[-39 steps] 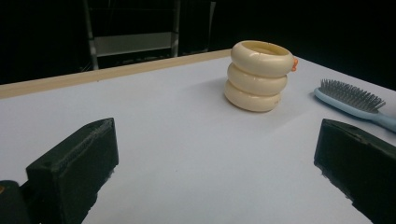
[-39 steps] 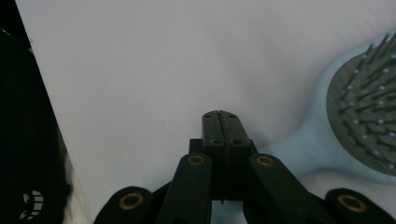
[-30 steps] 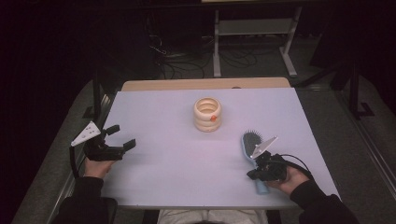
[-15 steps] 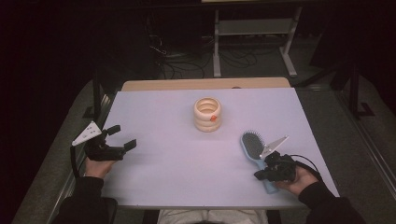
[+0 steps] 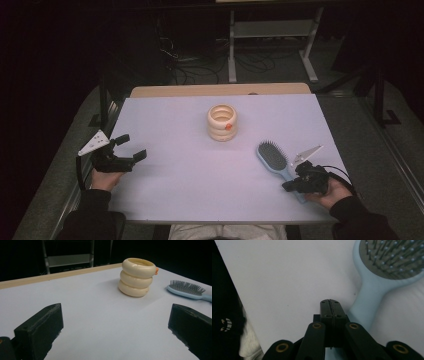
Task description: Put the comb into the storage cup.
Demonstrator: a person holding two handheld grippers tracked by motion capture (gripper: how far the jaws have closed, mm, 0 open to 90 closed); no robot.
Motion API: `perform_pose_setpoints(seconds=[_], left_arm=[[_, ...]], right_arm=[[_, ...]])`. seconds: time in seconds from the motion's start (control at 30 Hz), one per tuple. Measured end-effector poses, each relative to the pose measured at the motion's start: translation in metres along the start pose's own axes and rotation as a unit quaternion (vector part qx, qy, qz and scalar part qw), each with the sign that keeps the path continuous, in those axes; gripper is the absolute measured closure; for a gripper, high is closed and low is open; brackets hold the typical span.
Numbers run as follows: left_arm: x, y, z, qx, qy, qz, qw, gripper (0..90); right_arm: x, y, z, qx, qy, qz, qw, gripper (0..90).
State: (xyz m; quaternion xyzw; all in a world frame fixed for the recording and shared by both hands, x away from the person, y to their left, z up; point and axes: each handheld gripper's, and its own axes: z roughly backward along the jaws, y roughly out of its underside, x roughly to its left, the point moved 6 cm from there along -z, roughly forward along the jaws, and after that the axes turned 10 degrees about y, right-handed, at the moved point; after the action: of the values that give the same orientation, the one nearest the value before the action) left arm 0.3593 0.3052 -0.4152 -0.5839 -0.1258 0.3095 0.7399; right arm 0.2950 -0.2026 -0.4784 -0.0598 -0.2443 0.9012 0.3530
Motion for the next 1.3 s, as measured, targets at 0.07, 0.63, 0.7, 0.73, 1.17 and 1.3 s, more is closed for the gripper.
perform_pose_setpoints(seconds=[0.07, 0.63, 0.7, 0.73, 1.17, 1.3], left_arm=[[0.0, 0.0, 0.0, 0.002, 0.001, -0.002, 1.0, 0.0], [0.0, 0.0, -0.001, 0.003, 0.002, -0.002, 1.0, 0.0], [0.0, 0.0, -0.001, 0.003, 0.002, -0.003, 1.0, 0.0], [0.0, 0.0, -0.001, 0.003, 0.002, -0.003, 1.0, 0.0], [0.0, 0.0, -0.001, 0.003, 0.002, -0.002, 1.0, 0.0], [-0.001, 0.0, -0.001, 0.003, 0.003, -0.002, 1.0, 0.0]], right_arm=[[-0.003, 0.003, 0.001, 0.0, 0.002, -0.004, 1.0, 88.9], [-0.024, 0.017, 0.012, -0.018, 0.012, -0.04, 0.999, 88.9], [-0.025, 0.017, 0.013, -0.018, 0.014, -0.042, 0.9989, 88.9], [-0.026, 0.017, 0.013, -0.018, 0.016, -0.043, 0.9988, 88.9], [-0.032, 0.021, 0.016, -0.022, 0.028, -0.056, 0.9978, 88.9], [-0.031, 0.022, 0.016, -0.019, 0.032, -0.055, 0.9978, 88.9]])
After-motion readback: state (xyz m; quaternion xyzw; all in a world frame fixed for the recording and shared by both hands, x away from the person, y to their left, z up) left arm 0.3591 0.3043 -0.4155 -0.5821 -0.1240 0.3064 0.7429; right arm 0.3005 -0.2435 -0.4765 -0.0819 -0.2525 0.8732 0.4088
